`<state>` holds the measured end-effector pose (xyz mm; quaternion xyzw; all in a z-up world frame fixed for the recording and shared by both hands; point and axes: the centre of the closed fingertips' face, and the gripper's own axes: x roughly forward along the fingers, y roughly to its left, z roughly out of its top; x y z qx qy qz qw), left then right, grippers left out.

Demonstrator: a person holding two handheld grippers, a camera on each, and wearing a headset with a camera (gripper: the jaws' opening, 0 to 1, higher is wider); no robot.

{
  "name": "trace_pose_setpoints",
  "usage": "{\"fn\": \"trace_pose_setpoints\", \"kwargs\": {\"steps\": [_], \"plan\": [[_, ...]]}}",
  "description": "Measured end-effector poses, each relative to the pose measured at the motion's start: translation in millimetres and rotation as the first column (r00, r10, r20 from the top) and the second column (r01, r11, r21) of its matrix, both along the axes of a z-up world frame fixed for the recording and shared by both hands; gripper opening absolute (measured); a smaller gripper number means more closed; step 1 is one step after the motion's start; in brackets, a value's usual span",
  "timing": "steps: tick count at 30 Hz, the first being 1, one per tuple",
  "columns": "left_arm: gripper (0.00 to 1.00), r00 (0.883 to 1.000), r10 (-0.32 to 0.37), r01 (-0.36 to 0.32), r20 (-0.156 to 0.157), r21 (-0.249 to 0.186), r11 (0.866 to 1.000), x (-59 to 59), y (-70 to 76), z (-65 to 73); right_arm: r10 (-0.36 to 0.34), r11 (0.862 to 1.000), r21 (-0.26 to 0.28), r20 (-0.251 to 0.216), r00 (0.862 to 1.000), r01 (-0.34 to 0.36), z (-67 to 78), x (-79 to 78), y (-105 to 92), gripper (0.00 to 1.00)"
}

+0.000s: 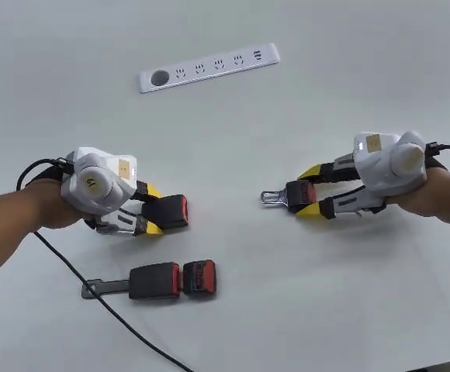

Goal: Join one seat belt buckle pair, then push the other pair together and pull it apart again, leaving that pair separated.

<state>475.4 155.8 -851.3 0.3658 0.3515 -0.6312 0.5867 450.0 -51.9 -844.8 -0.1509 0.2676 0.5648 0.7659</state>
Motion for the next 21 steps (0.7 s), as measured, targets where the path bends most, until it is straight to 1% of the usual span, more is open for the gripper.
{"fn": "trace_pose_setpoints", "kwargs": {"steps": [9,17,19,21], "plan": [[0.34,1.0,0.011,-0.011,-0.007,0.007,1.0,-0.2,-1.2,0.1,-0.018,0.999,0.043,-0.004,1.0,0.018,0.8,2.5,7.3,0.35],[0.33,1.0,0.013,-0.012,-0.009,0.017,1.0,0.1,-1.8,0.0,-0.011,0.998,0.068,-0.003,1.0,0.011,0.0,8.0,26.7,0.35],[0.33,1.0,0.011,-0.011,-0.009,0.02,1.0,0.1,-1.9,0.0,-0.011,0.997,0.08,-0.01,1.0,0.011,0.0,9.3,32.8,0.35],[0.33,1.0,0.009,-0.008,-0.009,0.024,1.0,0.0,-2.1,0.1,-0.008,0.996,0.091,-0.004,1.0,0.008,0.7,11.0,39.3,0.35]]}}
